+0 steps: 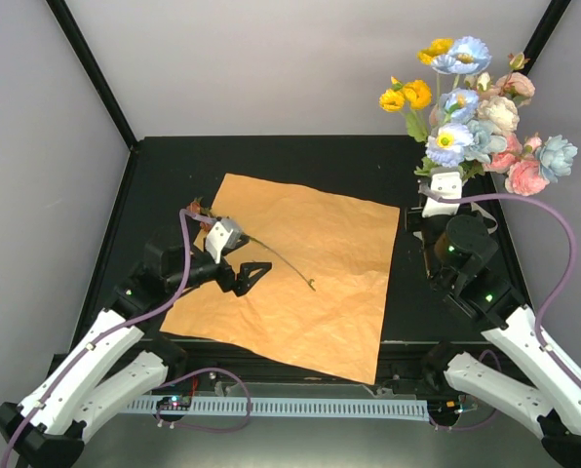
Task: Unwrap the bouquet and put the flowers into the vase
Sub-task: Insert the fake flower into the vase.
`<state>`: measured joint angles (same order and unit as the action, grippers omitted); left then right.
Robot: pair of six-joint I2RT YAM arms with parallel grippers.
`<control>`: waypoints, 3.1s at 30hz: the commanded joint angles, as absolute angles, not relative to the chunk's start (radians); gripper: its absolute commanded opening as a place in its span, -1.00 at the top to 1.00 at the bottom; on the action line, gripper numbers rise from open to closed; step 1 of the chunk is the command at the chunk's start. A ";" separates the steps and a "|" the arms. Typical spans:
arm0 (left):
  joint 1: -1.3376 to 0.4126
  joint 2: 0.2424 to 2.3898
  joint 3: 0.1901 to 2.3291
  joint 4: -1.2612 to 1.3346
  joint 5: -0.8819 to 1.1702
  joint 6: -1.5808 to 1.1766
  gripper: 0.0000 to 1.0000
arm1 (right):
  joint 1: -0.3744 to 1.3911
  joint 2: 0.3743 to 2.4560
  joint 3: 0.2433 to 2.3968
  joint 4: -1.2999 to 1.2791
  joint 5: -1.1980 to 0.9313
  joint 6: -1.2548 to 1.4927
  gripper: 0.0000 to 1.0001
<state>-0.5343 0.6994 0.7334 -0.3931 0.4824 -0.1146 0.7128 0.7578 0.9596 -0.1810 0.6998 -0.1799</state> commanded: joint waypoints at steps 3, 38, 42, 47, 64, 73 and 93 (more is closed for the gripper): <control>-0.539 0.685 0.746 -0.422 0.457 -0.076 -0.98 | 0.673 0.758 1.025 -0.151 0.857 -0.247 0.98; -0.539 0.670 0.739 -0.427 0.441 -0.064 -0.98 | 0.474 0.847 1.237 0.044 0.690 -0.199 0.98; -0.539 0.669 0.737 -0.428 0.438 -0.064 -0.98 | 0.472 0.844 1.246 0.044 0.673 -0.193 0.98; -0.539 0.673 0.739 -0.428 0.437 -0.064 -0.98 | 0.472 0.844 1.272 0.011 0.661 -0.182 0.98; -0.540 0.670 0.737 -0.428 0.436 -0.064 -0.97 | 0.471 0.864 1.291 -0.030 0.693 -0.193 0.98; -0.540 0.669 0.738 -0.430 0.437 -0.065 -0.97 | 0.422 0.879 1.254 -0.066 0.687 -0.143 0.98; -0.539 0.664 0.736 -0.431 0.439 -0.063 -0.98 | 0.256 0.914 1.070 -0.028 0.541 -0.026 0.98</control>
